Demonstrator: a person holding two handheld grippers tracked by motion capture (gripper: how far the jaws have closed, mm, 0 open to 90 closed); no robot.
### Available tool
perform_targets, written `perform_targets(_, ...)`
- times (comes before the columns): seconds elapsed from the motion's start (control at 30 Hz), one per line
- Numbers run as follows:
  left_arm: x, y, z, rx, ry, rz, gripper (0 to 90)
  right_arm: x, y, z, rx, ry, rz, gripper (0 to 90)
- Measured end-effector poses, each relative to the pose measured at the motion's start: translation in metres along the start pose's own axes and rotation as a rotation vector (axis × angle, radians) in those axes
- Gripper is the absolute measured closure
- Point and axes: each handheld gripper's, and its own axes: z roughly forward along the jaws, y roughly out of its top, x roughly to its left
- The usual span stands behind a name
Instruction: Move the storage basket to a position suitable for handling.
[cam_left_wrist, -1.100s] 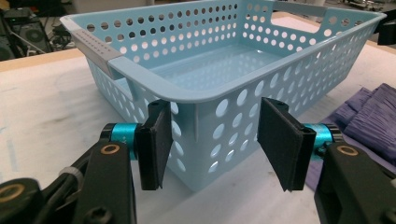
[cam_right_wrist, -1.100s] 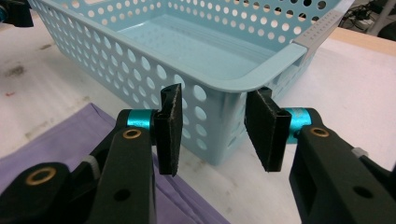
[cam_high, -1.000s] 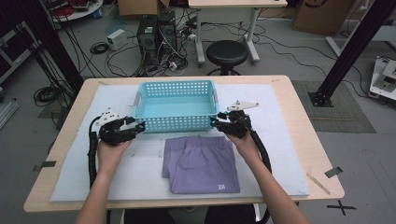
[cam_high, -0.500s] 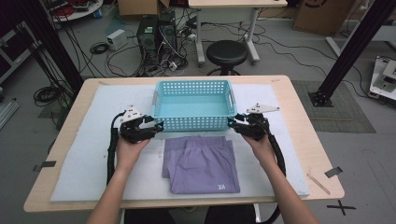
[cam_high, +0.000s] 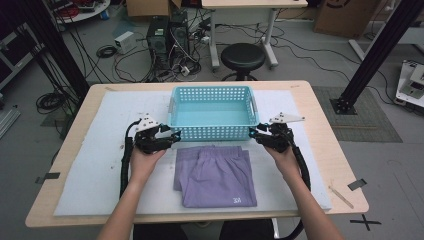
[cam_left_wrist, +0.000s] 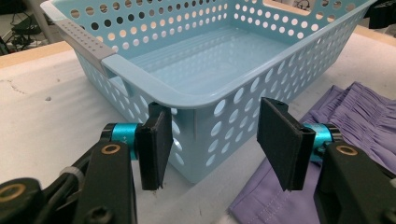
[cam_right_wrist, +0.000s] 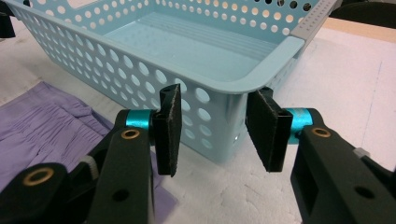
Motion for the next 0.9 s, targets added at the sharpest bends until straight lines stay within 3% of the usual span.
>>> perform_targets(0.43, -0.0005, -0.0061, 0.0046, 0.024, -0.017, 0.001, 45.6, -0.0001, -0.0059, 0.0021, 0.027, -0.009, -0.008, 56.1)
perform_targets(0.5, -0.0015, -0.0074, 0.0057, 0.022, -0.011, 0.014, 44.8, -0.0005, -0.0068, 0.0036, 0.034, -0.013, -0.004, 54.5)
perform_targets(0.9, -0.0012, -0.0072, 0.0062, 0.018, 0.008, 0.002, 43.6, 0.0016, -0.0099, 0.0037, 0.028, -0.008, -0.011, 56.3)
